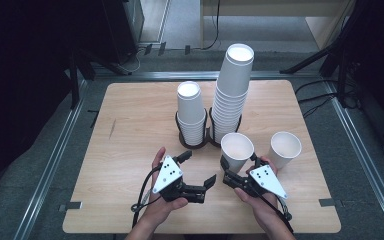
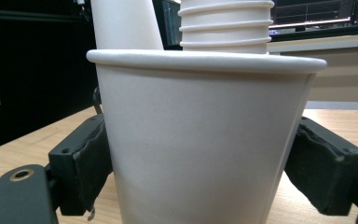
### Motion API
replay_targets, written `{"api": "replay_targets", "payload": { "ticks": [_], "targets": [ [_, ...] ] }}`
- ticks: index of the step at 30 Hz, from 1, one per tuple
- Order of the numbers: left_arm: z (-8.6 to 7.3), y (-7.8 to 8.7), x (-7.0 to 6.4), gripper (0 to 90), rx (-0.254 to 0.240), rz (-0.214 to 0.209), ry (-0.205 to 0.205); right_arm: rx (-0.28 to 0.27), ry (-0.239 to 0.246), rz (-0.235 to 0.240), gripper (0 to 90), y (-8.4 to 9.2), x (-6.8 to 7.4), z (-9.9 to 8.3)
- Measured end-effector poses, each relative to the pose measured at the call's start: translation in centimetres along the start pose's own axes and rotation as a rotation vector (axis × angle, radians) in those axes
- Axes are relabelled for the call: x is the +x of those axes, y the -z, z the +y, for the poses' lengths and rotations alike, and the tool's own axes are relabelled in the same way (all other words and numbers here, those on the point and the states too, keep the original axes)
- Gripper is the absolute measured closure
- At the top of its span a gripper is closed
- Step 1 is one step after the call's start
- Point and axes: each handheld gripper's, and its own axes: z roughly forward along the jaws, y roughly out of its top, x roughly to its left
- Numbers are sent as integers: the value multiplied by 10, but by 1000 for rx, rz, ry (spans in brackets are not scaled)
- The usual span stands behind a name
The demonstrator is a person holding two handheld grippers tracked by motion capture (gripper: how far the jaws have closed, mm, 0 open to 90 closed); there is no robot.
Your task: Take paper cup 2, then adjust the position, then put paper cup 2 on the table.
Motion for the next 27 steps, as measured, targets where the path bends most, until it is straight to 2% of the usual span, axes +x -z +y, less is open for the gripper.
{"api": "replay_targets", "payload": {
  "ticks": [27],
  "targets": [
    [0, 0, 2, 10, 2, 0, 12, 21, 40, 5, 146, -2, -1, -6]
  ]
}}
